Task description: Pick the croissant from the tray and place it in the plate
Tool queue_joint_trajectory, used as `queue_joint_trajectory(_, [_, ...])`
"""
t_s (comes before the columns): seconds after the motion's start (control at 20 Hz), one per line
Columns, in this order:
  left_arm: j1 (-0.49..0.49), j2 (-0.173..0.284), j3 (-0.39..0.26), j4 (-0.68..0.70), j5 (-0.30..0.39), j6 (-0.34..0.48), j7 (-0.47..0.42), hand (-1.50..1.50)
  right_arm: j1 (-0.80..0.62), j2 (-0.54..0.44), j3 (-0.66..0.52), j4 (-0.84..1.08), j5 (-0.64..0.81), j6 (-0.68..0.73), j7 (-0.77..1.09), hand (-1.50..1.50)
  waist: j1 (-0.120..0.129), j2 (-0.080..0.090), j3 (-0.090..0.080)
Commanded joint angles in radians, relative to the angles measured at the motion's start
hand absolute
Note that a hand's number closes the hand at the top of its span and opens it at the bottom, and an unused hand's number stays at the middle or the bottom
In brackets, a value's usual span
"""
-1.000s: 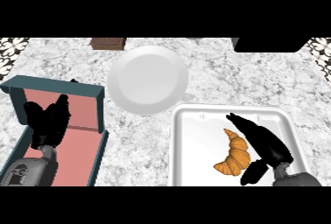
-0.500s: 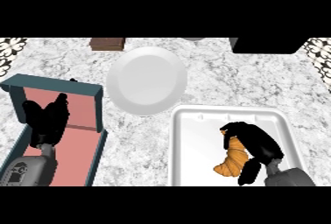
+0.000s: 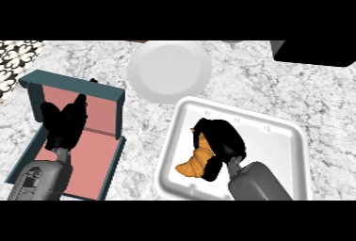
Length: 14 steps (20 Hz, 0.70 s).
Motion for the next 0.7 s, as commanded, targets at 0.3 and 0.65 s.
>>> queue_joint_trajectory(0.3, [-0.05, -0.027, -0.05, 0.019, -0.013, -0.024, 0.009, 0.0, -0.399, 0.051, 0.081, 0.072, 0.131, -0.288, 0.388, 1.5, 0.083, -0.003, -0.001])
queue_joint_trajectory(0.65, [-0.063, -0.039, -0.06, 0.03, -0.02, -0.018, 0.023, 0.0, -0.617, 0.051, 0.115, 0.199, 0.365, -0.473, 0.694, 1.5, 0.073, -0.005, -0.002])
